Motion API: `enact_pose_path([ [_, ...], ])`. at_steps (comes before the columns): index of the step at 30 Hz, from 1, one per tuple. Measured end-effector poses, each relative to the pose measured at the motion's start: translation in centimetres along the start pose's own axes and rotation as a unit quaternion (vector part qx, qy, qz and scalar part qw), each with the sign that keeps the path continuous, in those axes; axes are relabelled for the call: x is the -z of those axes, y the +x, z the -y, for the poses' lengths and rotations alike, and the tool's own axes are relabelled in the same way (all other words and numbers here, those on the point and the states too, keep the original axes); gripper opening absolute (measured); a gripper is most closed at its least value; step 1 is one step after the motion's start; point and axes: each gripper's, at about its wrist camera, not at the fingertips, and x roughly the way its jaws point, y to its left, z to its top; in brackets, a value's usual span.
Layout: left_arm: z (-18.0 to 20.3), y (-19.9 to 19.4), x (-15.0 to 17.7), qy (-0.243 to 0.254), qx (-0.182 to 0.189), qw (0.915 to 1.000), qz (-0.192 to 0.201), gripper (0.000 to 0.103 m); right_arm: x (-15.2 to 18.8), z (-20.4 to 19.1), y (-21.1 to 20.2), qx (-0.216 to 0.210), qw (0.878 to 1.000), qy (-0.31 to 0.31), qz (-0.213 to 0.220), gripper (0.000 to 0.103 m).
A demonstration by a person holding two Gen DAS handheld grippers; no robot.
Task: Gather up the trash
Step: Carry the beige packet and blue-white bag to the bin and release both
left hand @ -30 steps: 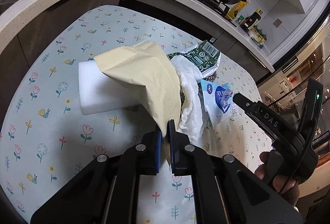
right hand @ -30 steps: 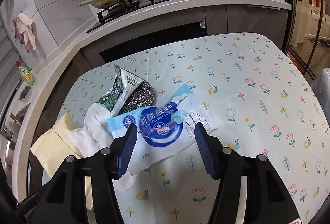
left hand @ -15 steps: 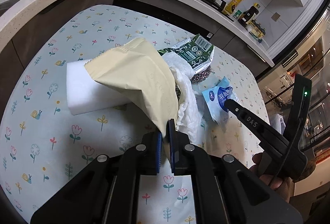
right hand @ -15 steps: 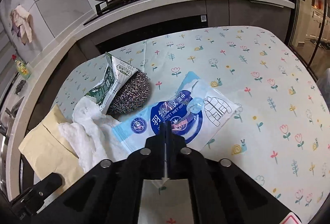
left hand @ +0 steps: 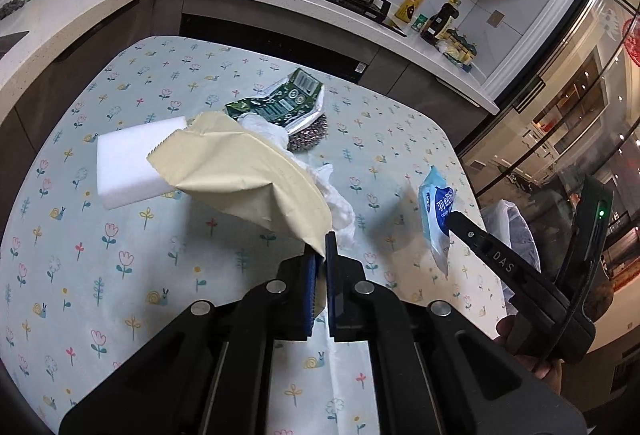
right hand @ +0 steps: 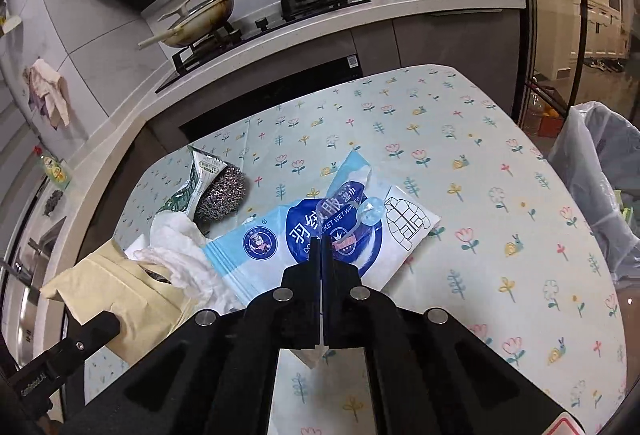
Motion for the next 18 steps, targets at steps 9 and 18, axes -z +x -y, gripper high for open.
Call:
enact_pose_path([
  [9,6.0,-1.6,1.4,0.045,0.019,0.9988,0.005,0.003,0.1,4.6,-5.2,-0.003,0.999,0.025,0.029,0.000],
  [18,12.8,-1.6,3.0,0.097,0.037,0.9946,0.003,0.003,0.1,10.4,-9.3,0.007,0.997,0.058,0.055,0.000],
])
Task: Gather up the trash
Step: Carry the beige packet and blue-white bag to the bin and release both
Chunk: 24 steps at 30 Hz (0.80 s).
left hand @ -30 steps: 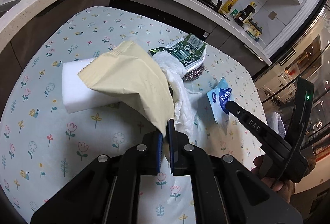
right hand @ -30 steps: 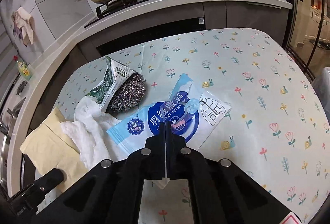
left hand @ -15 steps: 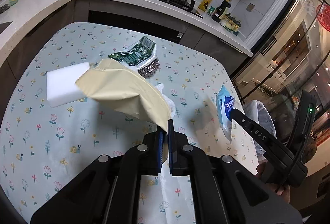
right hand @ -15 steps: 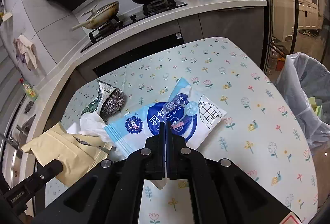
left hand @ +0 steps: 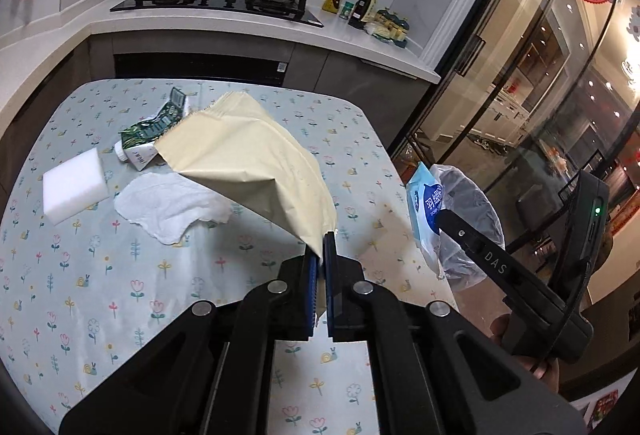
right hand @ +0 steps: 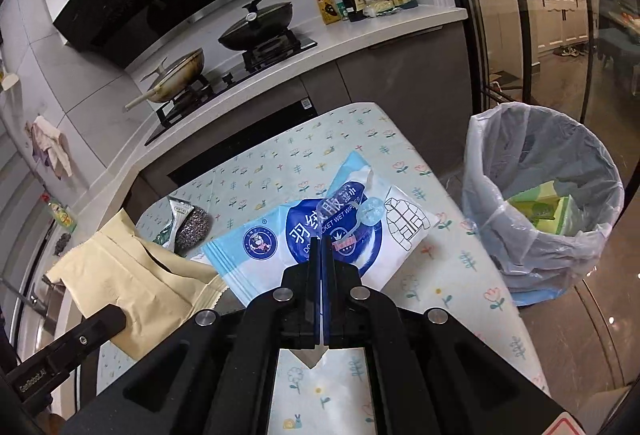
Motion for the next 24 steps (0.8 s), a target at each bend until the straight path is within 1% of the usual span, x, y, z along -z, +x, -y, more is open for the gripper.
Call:
enact_pose_path([
  [11,9.6,2.8,-0.1,0.068,0.021,0.9974,-0.012,0.003,-1.2,8.4,-3.9,0.024,0.998,0.050,0.027,0.001],
  [19,15.6,5.7,0.5,0.111,0.037,0.9928,-0.028,0.003,-1.1,13.5,-6.1,0.040,0.996,0.073,0.035,0.000],
  [24,18.6,7.4,0.9,0.127,0.046,0.9901,-0.037,0.003,-0.9,16.3,-6.9,0.050,0.994,0.088,0.038,0.000],
])
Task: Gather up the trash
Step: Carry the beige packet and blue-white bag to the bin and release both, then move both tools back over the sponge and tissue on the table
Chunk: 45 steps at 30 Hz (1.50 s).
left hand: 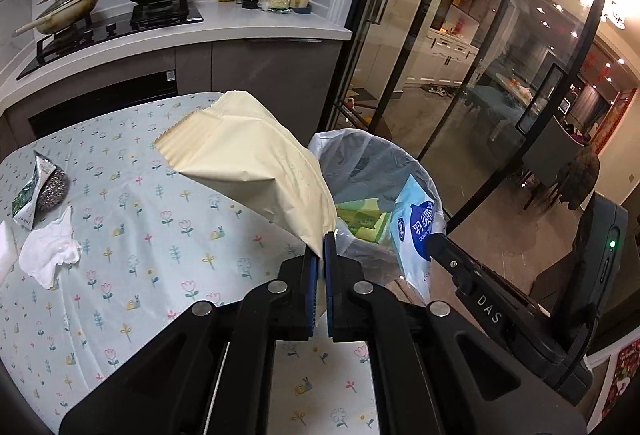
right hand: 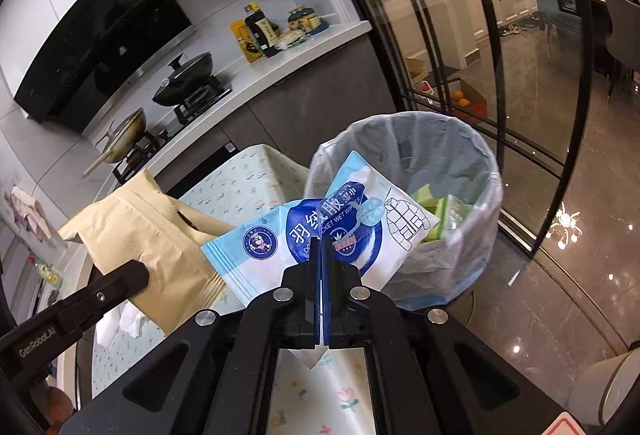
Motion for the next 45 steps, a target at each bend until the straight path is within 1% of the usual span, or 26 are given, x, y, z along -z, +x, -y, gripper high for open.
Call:
enact_pose_path([
  [8,3.3,2.9,-0.5,0.023,0.011,0.9995,-0.015,0.003,-0.5,3.5,0.3,0.016,1.000,0.021,-0.003,0.001],
  [15,4.8,5.7,-1.7,0.045,0.024,0.9983,-0.030,0.003,-1.7,5.0,1.3,0.028,0.999,0.025,-0.001,0.001],
  [22,5.8,8.8,-3.5,0.061,0.035,0.9966,-0.043,0.004,-3.3,6.1,3.7,0.043,0.999,0.029,-0.004,0.001],
  [27,6.1,11.1,-4.7,0.067,0.029,0.9959,-0.053,0.006,-4.4,6.8,5.6,0.050,0.998,0.032,-0.008,0.001],
  [29,6.2,12.2,-5.0,0.067,0.028,0.9954,-0.062,0.007,-4.9,7.1,6.5,0.046,0.998,0.037,-0.013,0.001],
  [33,6.8,13.7,-5.3,0.085,0.023,0.9939,-0.066,0.008,-5.8,7.6,7.9,0.047,0.998,0.045,-0.017,0.002],
  [34,7.0,14.0,-5.2,0.090,0.020,0.9935,-0.067,0.013,-6.0,7.6,8.1,0.046,0.998,0.046,-0.018,0.004],
  [35,7.1,14.1,-5.3,0.094,0.016,0.9933,-0.066,0.026,-6.1,7.6,8.3,0.049,0.998,0.048,-0.016,0.009],
  [36,7.1,14.2,-5.3,0.095,0.013,0.9933,-0.063,0.035,-6.3,7.6,8.4,0.050,0.997,0.049,-0.016,0.011],
  [37,7.1,14.0,-5.4,0.094,0.012,0.9939,-0.057,0.049,-6.3,7.6,8.5,0.052,0.997,0.049,-0.015,0.012],
  [38,7.0,13.8,-5.4,0.091,0.013,0.9945,-0.050,0.054,-6.4,7.6,8.4,0.055,0.997,0.048,-0.011,0.017],
  [39,6.8,13.7,-5.5,0.088,0.014,0.9950,-0.046,0.055,-6.4,7.5,8.3,0.056,0.997,0.048,-0.008,0.026],
  [41,6.6,13.5,-5.5,0.084,0.014,0.9953,-0.047,0.057,-6.4,7.5,8.0,0.055,0.997,0.048,-0.002,0.035],
  [42,6.4,13.5,-5.6,0.081,0.012,0.9956,-0.046,0.057,-6.4,7.4,8.0,0.054,0.997,0.047,-0.001,0.036],
  [45,6.0,13.3,-5.5,0.074,0.006,0.9962,-0.046,0.058,-6.4,7.2,8.0,0.050,0.998,0.042,-0.004,0.037],
])
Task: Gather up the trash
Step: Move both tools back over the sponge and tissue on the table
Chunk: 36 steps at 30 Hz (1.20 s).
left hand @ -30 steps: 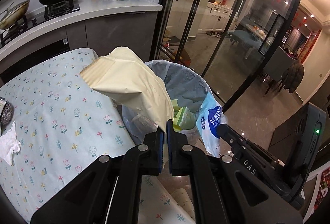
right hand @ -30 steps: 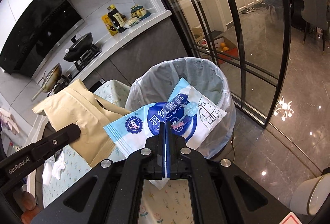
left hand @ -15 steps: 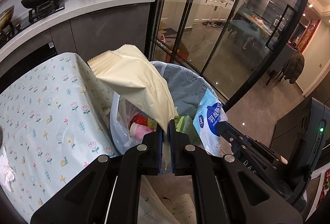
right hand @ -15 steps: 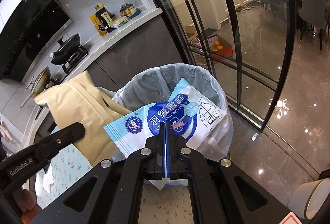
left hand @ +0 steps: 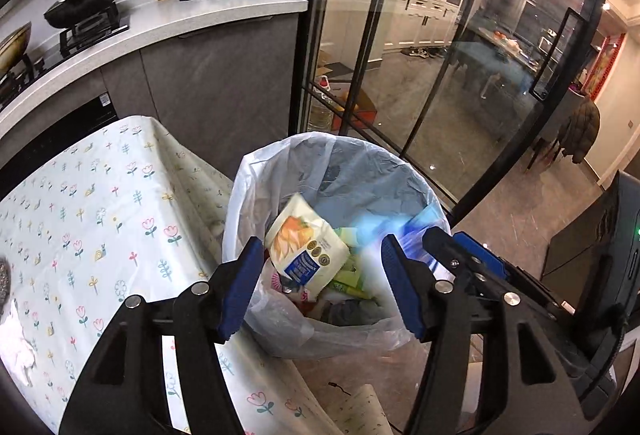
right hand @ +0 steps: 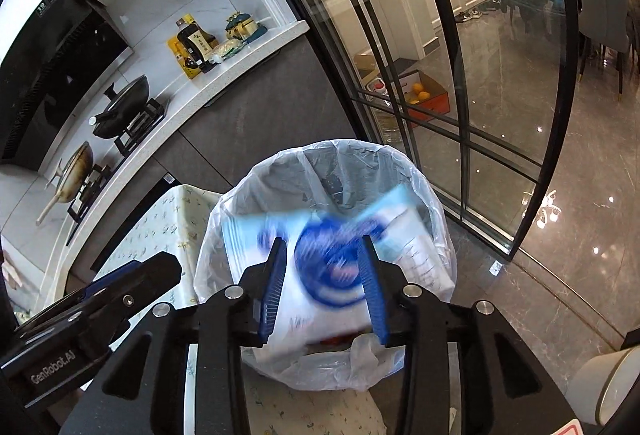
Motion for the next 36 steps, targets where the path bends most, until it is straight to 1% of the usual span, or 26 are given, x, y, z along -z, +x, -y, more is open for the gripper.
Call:
enact_pose_path([
  [5,-0.7,-1.0,0.3,-0.012,-0.007,0.9999,0.007,0.063,0.3,-0.3,-0.3,-0.007,1.000,0.000,-0.002,0.037],
  [13,-1.8,-3.3,1.1,-0.021,-0.018,0.9993,0.024,0.063,1.6,-1.6,-1.8,-0.018,1.000,-0.007,-0.003,0.037],
  [15,-2.0,-3.8,1.2,-0.024,-0.023,0.9991,0.028,0.064,2.0,-2.1,-2.3,-0.021,1.000,-0.011,-0.004,0.041],
  [24,-4.5,-6.5,2.6,-0.047,-0.042,0.9970,0.044,0.065,4.5,-5.4,-4.2,-0.034,0.998,-0.042,-0.010,0.043],
  [25,-4.8,-6.9,2.8,-0.051,-0.044,0.9967,0.045,0.065,4.7,-5.8,-4.4,-0.035,0.998,-0.045,-0.011,0.043],
  [27,-5.5,-7.5,3.1,-0.054,-0.046,0.9962,0.049,0.065,5.3,-6.6,-4.8,-0.037,0.998,-0.051,-0.010,0.051],
  [28,-5.8,-7.9,3.3,-0.056,-0.048,0.9959,0.051,0.065,5.5,-7.1,-5.0,-0.037,0.998,-0.054,-0.010,0.052],
  [30,-6.5,-8.7,3.8,-0.061,-0.052,0.9953,0.055,0.065,6.1,-7.9,-5.3,-0.039,0.997,-0.062,-0.011,0.053],
  [34,-8.2,-10.2,5.0,-0.076,-0.061,0.9933,0.062,0.069,7.2,-10.0,-5.9,-0.044,0.996,-0.078,-0.014,0.054],
  [36,-9.2,-10.9,5.6,-0.083,-0.065,0.9923,0.064,0.070,7.8,-11.0,-6.1,-0.048,0.995,-0.085,-0.016,0.056],
])
